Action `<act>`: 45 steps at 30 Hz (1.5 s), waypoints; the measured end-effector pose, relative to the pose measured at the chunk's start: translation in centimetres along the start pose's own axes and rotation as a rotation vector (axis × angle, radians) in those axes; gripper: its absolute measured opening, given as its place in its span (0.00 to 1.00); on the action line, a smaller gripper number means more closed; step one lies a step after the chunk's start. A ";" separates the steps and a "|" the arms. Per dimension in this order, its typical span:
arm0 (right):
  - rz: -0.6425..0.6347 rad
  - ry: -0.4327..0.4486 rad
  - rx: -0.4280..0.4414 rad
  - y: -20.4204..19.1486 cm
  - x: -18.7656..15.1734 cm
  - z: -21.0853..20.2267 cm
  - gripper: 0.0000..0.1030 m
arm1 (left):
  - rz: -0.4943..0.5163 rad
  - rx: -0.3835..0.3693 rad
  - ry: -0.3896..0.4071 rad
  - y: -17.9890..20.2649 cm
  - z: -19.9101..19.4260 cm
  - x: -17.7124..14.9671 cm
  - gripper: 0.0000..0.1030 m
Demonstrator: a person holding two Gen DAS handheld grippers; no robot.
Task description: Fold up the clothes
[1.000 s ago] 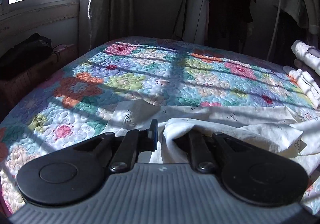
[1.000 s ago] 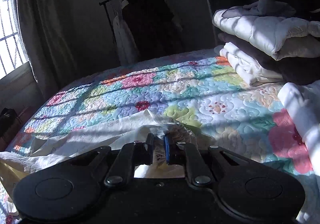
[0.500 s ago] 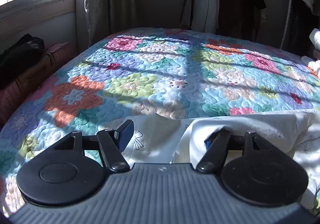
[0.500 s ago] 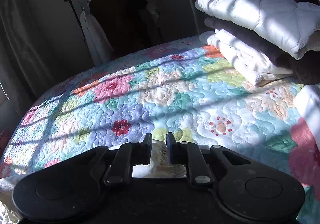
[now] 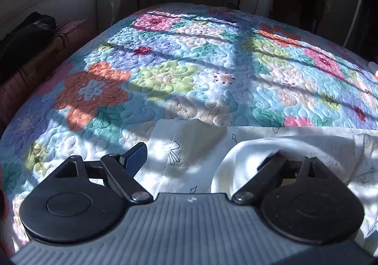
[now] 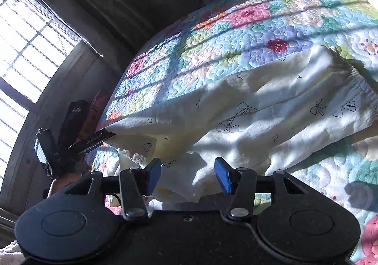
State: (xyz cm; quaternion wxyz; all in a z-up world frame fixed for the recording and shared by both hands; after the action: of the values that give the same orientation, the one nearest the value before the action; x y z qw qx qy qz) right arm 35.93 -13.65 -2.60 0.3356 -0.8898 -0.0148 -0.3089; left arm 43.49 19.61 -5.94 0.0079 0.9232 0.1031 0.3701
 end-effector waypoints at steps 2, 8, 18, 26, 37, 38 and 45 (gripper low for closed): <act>-0.062 -0.023 -0.014 -1.9 -1.4 2.0 0.54 | -0.027 -0.116 -0.118 0.4 0.5 -0.8 0.81; -0.322 -0.050 0.054 -8.1 -5.4 7.8 0.54 | -0.057 -0.198 0.076 -2.1 -5.1 -2.4 0.81; -0.056 -0.031 -0.033 -7.4 -5.8 14.0 0.57 | -0.310 -0.156 0.202 -12.0 -4.6 -5.2 0.80; -0.054 0.060 -0.086 -8.4 -6.6 17.6 0.45 | -0.223 -0.177 0.097 -9.6 -0.2 -8.1 0.75; -0.172 0.121 0.071 -16.3 -2.4 17.3 0.03 | -0.131 -0.097 0.277 -10.0 -6.8 -6.7 0.21; -0.160 0.107 0.100 -17.2 -2.0 17.4 0.03 | -0.128 -0.134 0.297 -9.9 -7.7 -6.6 0.46; -0.173 0.066 0.163 -21.0 -0.3 19.0 0.03 | -0.120 -0.303 0.318 -7.1 -8.1 -6.8 0.78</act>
State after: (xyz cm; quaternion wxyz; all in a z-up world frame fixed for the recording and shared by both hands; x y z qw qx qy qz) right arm 41.07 14.19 -1.48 0.3793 -0.8442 -0.1056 -0.3638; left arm 31.84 24.77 -5.32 0.1521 0.8336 0.1010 0.5212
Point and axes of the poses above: each gripper's, at about its wrist camera, not at the fingertips, and z roughly the way its jaws point, y to its right, x to its top, the point moved 7 cm from there along z, roughly the way its jaws point, and after that the axes turned 6 degrees about y, right-handed, at the moved point
